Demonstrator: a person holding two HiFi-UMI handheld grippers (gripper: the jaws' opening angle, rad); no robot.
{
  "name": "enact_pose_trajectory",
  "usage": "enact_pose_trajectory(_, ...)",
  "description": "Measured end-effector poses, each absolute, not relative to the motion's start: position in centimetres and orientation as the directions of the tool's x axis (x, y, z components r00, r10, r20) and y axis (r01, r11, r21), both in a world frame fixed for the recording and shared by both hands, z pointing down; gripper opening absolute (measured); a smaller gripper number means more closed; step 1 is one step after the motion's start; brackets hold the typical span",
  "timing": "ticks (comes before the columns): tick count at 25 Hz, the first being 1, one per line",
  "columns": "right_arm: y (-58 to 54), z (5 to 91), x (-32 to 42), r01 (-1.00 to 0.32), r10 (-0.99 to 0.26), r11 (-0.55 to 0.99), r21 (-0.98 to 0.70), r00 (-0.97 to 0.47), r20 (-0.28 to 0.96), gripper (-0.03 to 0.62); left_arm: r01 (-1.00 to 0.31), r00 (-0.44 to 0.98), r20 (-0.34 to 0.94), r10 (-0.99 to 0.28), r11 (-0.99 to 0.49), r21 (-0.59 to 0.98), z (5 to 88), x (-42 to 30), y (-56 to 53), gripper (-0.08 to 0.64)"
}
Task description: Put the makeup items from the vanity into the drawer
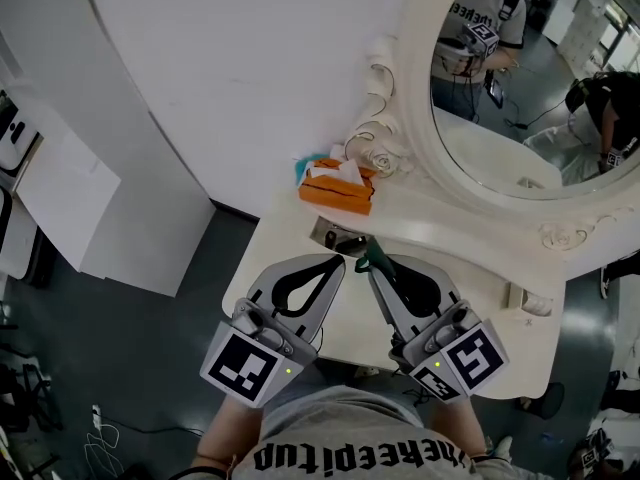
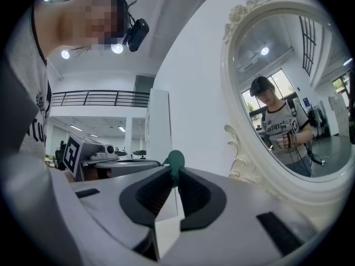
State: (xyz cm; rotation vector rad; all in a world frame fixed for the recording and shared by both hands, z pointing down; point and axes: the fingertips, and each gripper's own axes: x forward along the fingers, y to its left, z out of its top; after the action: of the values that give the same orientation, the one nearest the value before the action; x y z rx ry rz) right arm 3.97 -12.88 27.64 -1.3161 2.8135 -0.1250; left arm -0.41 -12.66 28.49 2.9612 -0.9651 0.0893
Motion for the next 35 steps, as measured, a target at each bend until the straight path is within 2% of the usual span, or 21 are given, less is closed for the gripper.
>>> enact_pose_trajectory(25,-18.0,30.3,2.0,-0.858,-0.859,0.499,-0.119,-0.509,0.064,0.059,-0.476,0.877,0.101,-0.469,-0.878,0.057,30.9,-3.1,-18.2,0.020)
enact_pose_trajectory(35,-19.7,33.6,3.0,-0.902,-0.891,0.410,-0.133,-0.427,0.156,0.060,-0.429,0.900,0.122,-0.418,-0.899,0.091,32.3,-3.1,-19.8,0.020)
